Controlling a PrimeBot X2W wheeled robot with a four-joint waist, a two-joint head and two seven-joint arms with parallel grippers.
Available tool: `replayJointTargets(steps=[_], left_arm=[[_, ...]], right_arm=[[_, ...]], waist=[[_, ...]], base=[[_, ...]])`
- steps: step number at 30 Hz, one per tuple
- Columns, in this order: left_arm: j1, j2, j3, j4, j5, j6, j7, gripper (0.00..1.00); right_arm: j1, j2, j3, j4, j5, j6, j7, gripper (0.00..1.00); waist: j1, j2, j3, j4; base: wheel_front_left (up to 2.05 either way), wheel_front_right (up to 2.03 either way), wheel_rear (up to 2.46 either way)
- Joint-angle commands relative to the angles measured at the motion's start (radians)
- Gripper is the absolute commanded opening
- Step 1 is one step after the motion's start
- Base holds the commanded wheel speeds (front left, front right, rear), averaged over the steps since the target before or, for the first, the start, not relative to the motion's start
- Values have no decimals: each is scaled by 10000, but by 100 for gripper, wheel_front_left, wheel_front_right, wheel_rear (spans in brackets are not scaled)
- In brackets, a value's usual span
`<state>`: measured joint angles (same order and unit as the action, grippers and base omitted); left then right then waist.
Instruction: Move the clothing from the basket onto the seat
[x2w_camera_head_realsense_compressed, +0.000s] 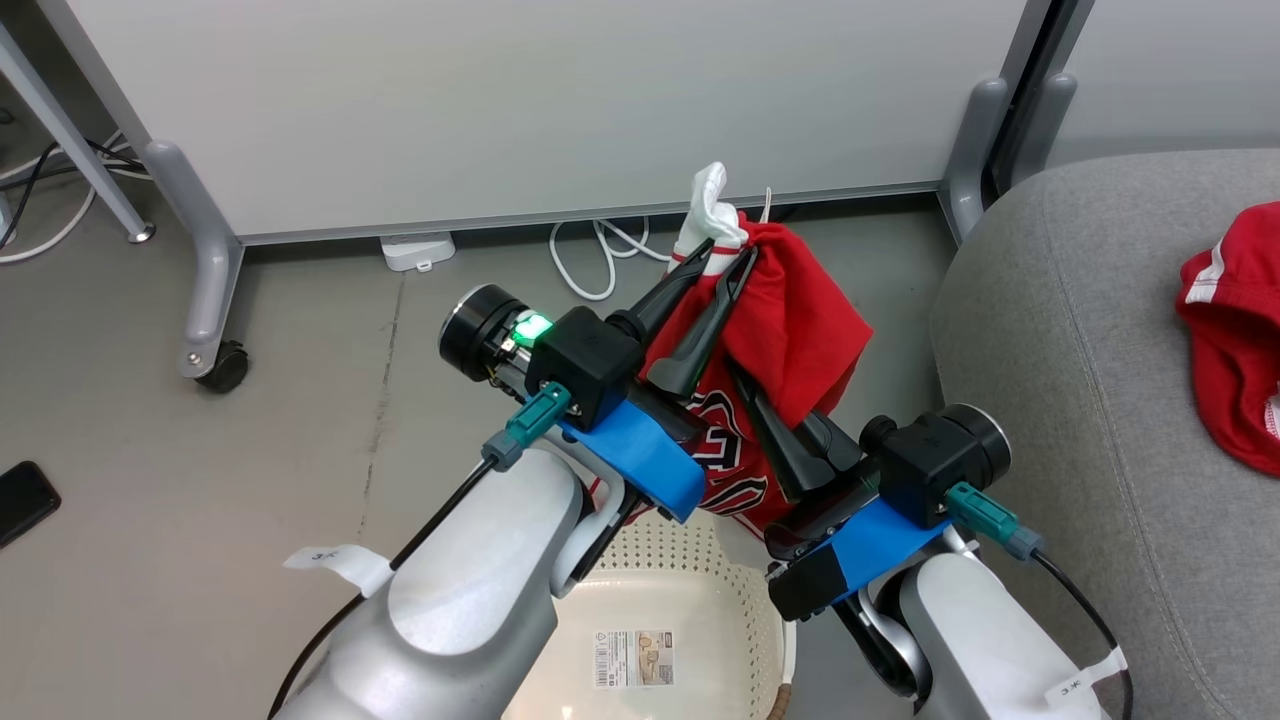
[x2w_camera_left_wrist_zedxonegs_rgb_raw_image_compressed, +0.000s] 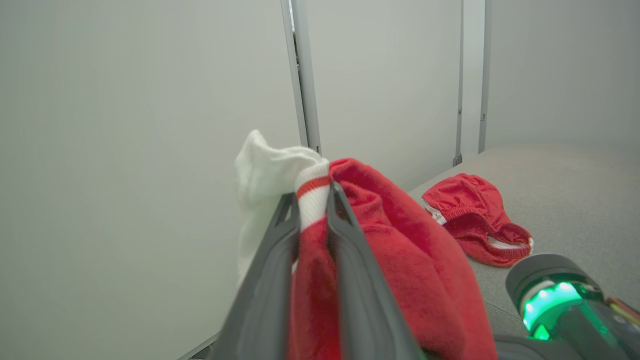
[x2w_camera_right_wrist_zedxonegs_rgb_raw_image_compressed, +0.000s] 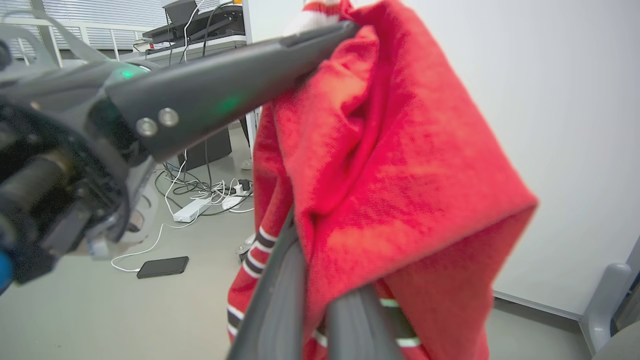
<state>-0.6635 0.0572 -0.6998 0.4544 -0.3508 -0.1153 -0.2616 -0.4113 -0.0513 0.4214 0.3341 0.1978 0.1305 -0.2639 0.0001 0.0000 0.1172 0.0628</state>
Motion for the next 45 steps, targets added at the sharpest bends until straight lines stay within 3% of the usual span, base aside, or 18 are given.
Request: replayJointTargets(steps=[1,2,3,24,45], left_arm=[[12,1,93,-4,45,25,-50,0],[32,-5,113,12,58,54,-50,58],[51,-10,128,44,51,71,-50,100],[117,-50,326,0,282,112,-50,100],[-387,11,335,57,690,120,-49,100]], right_arm=[[3,15,11,-44,-19,5,-8,0],[11,15,15,-51,-21,5,-8,0],[22,15,17,-55,-26,5,-8,0],[31,14,-289,-206,-136,5,-8,0],[88,-177,-2152,-1368,-644,5,-8,0]], waist=[[-1,0,-9,-3],[-1,0,-16,-4],[-1,0,-24,-4],[-1,0,207,-166],[-1,0,1821,-1797]], base=[[0,0,0],[0,0,0],[0,0,0],[0,0,0],[0,0,0]])
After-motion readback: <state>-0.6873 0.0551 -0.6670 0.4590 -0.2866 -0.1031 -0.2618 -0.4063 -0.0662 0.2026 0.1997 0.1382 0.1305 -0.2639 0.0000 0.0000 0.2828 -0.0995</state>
